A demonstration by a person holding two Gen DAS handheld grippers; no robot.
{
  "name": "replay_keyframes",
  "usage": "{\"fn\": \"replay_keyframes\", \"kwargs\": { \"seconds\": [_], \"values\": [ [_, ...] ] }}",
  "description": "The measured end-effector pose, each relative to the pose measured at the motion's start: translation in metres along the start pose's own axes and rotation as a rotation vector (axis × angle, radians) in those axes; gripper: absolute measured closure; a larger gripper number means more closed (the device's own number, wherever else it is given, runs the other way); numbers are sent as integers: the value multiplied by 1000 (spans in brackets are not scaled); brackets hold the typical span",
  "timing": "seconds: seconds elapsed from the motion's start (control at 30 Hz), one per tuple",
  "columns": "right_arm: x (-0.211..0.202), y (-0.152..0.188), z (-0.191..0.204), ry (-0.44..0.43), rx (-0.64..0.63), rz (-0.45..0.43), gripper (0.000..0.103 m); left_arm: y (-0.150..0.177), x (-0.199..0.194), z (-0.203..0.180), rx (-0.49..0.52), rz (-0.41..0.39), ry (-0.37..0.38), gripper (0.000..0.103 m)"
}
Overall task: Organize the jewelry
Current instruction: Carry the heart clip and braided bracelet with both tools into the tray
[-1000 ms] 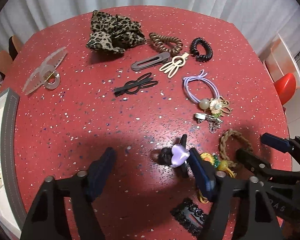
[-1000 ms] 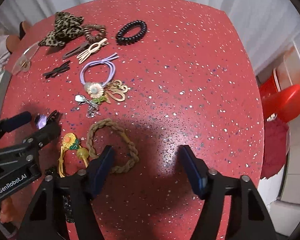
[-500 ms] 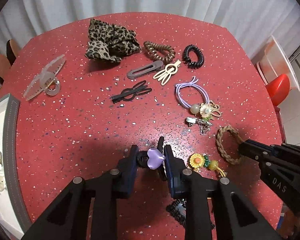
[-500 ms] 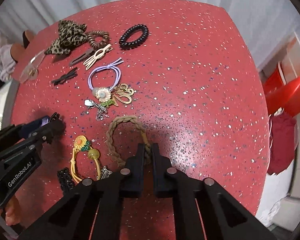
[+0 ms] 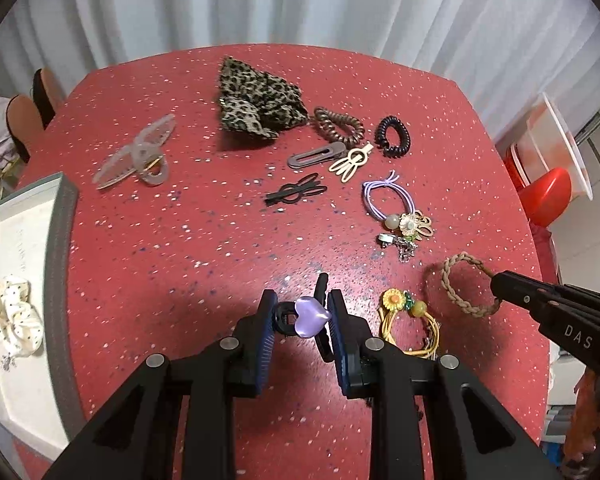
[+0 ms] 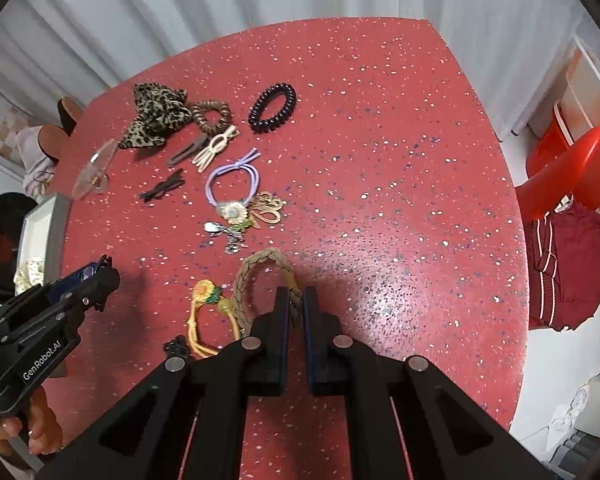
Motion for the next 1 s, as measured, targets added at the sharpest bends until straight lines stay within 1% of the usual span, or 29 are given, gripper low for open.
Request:
{"fn": "replay_keyframes", "kwargs": {
  "seconds": [0.23, 0.5, 0.8, 1.0],
  "values": [
    [-18, 7, 17, -16, -6, -16, 96, 12, -27, 20, -41, -21, -4, 76],
    [-37, 11, 47, -35, -46, -37, 96, 26, -57, 44, -84, -53, -13, 76],
    [-46, 13, 101, -72, -134, -54, 96, 45, -88, 87, -160, -94, -34, 76],
    [-50, 14, 148, -96, -209, -60, 96, 58, -103, 121, -220, -110, -58, 76]
  ]
}}
Point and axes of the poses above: each gripper's, at about its wrist camera, not at the fingertips, and x roughly the way its jaws point, z to its left, y to its underside, the point moved 3 cm from there along x, roughly the way its jaws point, and after that the axes turned 7 degrees about z, right-handed, at the moved point
